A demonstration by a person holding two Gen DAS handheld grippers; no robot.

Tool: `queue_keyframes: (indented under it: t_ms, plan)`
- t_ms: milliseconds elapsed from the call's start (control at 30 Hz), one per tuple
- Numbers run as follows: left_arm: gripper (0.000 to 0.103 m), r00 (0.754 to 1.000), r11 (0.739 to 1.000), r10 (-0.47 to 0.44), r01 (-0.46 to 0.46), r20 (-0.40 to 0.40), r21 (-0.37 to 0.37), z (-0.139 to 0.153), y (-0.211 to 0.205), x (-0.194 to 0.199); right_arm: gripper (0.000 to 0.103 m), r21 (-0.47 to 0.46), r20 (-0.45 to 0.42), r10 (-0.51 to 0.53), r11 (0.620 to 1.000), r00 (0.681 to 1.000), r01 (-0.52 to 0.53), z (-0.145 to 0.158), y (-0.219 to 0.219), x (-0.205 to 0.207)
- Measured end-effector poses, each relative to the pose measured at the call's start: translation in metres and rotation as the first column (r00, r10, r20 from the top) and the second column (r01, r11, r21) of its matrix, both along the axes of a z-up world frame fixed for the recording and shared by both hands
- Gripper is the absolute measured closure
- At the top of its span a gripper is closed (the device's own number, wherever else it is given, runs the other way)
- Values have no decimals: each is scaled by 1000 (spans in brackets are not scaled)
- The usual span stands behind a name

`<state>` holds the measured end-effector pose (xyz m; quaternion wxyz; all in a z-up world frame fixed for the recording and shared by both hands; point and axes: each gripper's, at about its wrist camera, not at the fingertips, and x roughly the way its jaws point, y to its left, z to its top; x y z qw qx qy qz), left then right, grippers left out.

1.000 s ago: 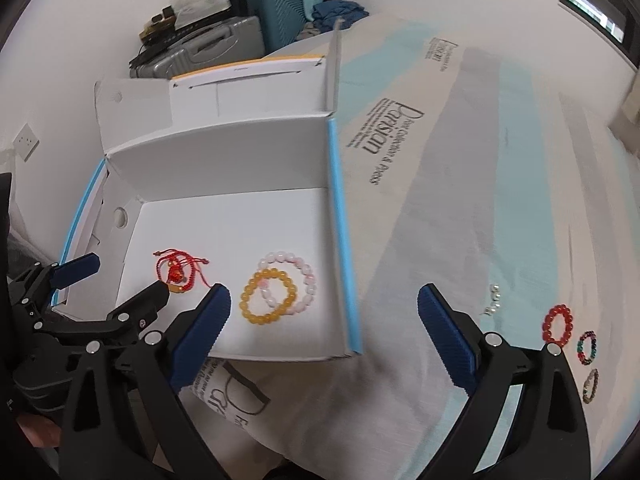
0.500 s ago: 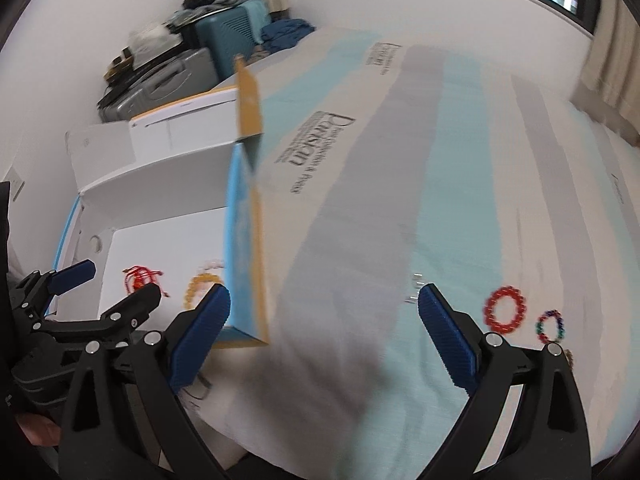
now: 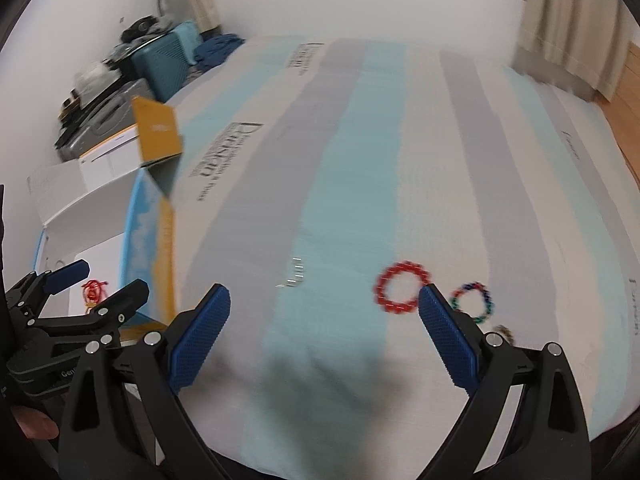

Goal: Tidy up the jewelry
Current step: 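Move both open tools out of the box back over the bed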

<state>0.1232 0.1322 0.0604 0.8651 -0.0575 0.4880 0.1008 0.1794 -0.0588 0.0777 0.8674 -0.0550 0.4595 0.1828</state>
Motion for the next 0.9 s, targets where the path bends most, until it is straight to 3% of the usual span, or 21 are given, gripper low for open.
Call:
queue_keyframes:
  t_ms: [400, 900]
  plan:
    - [6, 995, 996, -93, 93, -36, -2, -27, -67, 41, 12, -12, -38, -123, 992, 992, 123, -23, -92, 25]
    - [6, 991, 995, -98, 97, -96, -18, -65, -77, 85, 12, -46, -138, -229, 973, 964, 225, -76, -163, 52]
